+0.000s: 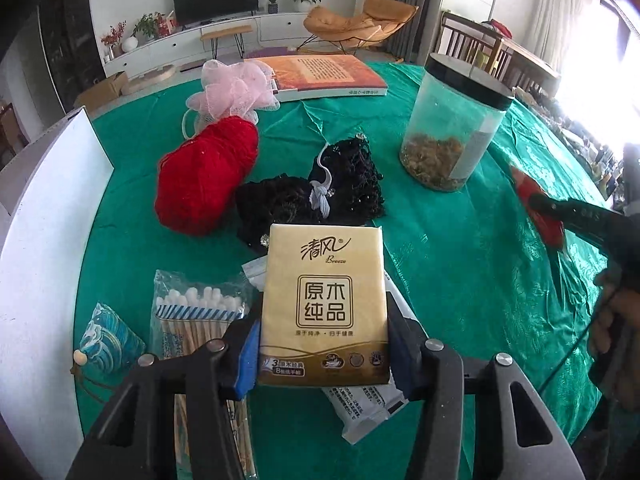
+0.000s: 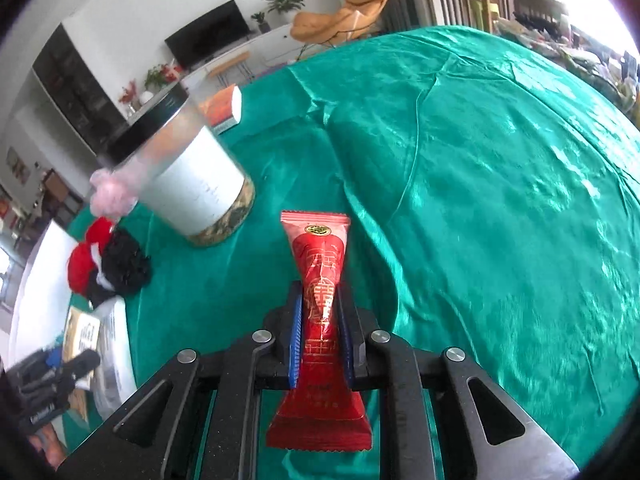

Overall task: Organize soft objects
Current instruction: 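Carry the tissue pack and red pouch into the white box and release both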

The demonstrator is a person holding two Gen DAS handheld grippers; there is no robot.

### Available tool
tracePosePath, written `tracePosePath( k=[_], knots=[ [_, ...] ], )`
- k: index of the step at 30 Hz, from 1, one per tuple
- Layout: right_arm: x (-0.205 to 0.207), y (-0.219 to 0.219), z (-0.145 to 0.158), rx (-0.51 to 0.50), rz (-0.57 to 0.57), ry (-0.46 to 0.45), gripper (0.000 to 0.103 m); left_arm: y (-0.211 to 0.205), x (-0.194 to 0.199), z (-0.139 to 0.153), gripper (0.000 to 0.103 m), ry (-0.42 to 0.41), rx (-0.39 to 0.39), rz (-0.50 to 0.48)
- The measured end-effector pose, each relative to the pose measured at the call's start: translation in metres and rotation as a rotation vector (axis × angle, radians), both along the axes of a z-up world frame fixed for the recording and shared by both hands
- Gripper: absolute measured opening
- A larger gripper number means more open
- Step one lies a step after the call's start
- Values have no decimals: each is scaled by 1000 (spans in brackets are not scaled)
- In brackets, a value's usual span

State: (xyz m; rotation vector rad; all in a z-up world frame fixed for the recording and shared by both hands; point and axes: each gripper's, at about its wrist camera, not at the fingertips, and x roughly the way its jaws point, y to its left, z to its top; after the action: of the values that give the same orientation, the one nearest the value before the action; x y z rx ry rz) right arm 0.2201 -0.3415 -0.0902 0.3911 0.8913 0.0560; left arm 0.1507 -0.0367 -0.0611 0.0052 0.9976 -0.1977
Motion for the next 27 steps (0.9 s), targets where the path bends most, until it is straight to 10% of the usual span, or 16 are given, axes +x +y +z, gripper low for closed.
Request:
tracePosePath(
  k=[5, 13, 19, 20, 21, 27],
  knots=[
    [51, -4, 10, -19, 15, -62, 22, 10, -2, 12, 52, -17, -24, 1],
    [93, 1, 17, -73, 175, 115, 64, 15, 6, 11, 52, -19, 16, 16],
    [96, 32, -4, -253, 288, 198, 57, 16, 11, 9, 52, -9, 39, 41],
    [96, 33, -8, -302, 274, 204, 25, 16, 11, 9, 52, -9, 46, 42],
    [96, 31, -7, -309, 261, 199, 19, 17, 11, 9, 52, -9, 54, 43],
    [94, 17, 14, -269, 182, 168, 18, 18, 14, 13, 52, -20, 81, 51]
  ],
)
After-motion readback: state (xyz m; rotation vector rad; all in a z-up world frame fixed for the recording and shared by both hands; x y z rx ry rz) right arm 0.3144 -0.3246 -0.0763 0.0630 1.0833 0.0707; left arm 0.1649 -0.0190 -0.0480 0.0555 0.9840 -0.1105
